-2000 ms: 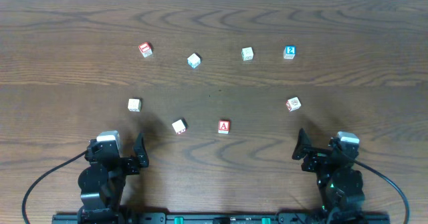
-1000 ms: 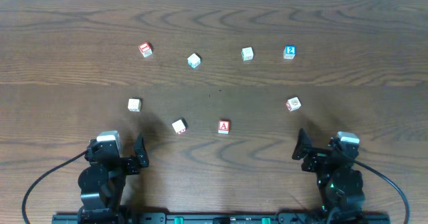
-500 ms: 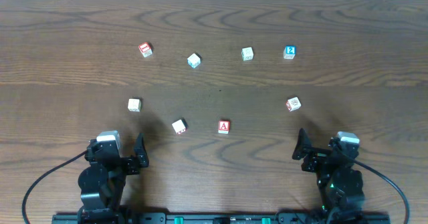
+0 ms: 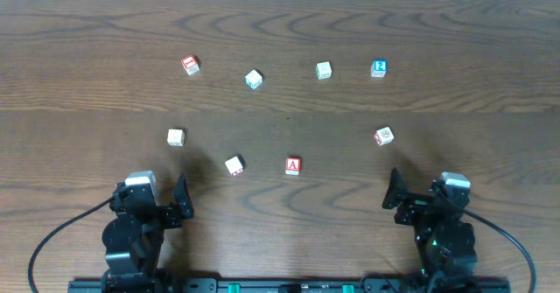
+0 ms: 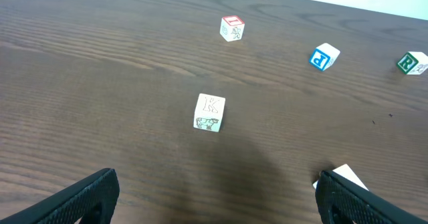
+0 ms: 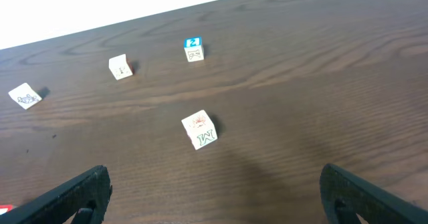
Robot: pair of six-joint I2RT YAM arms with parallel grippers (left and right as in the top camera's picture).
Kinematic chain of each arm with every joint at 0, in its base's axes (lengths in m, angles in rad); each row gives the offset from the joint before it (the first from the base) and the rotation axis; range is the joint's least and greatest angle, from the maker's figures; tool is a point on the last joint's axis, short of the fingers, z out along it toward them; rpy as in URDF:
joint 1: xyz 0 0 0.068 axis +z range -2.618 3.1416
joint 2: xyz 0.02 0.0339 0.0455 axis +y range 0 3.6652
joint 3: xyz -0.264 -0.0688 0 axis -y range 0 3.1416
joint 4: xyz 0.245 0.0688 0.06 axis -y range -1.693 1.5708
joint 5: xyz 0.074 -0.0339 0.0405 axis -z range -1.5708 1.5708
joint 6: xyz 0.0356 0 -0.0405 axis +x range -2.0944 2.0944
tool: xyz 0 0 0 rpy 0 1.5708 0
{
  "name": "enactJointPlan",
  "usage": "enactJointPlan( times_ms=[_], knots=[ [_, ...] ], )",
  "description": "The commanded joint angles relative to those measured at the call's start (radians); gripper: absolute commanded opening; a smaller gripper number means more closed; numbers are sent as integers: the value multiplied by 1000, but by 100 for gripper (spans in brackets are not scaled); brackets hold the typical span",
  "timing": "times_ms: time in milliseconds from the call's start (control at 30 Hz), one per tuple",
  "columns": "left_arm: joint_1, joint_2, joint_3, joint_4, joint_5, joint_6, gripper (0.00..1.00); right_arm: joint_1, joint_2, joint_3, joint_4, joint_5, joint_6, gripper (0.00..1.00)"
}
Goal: Spell out Ai2
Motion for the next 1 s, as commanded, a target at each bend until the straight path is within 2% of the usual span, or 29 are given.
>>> enactJointPlan(
  times_ms=[0,233,400,667,800,967],
  knots=[
    [-4,-7,-19,15,26,-30,95,-7,-9,-4,0,-3,-11,99],
    [-4,29,-2,164,69,-62,95,-7,-9,-4,0,-3,-11,99],
    [-4,196,80,299,68,-75,95,-7,-9,-4,0,-3,-11,99],
    [-4,726,360,423,69,-37,95,-7,-9,-4,0,-3,-11,99],
    [-4,1053,602,432,54,31,95,-7,-9,-4,0,-3,-11,99],
    [-4,1451,953,378,46,31,95,-7,-9,-4,0,-3,-11,99]
  ],
)
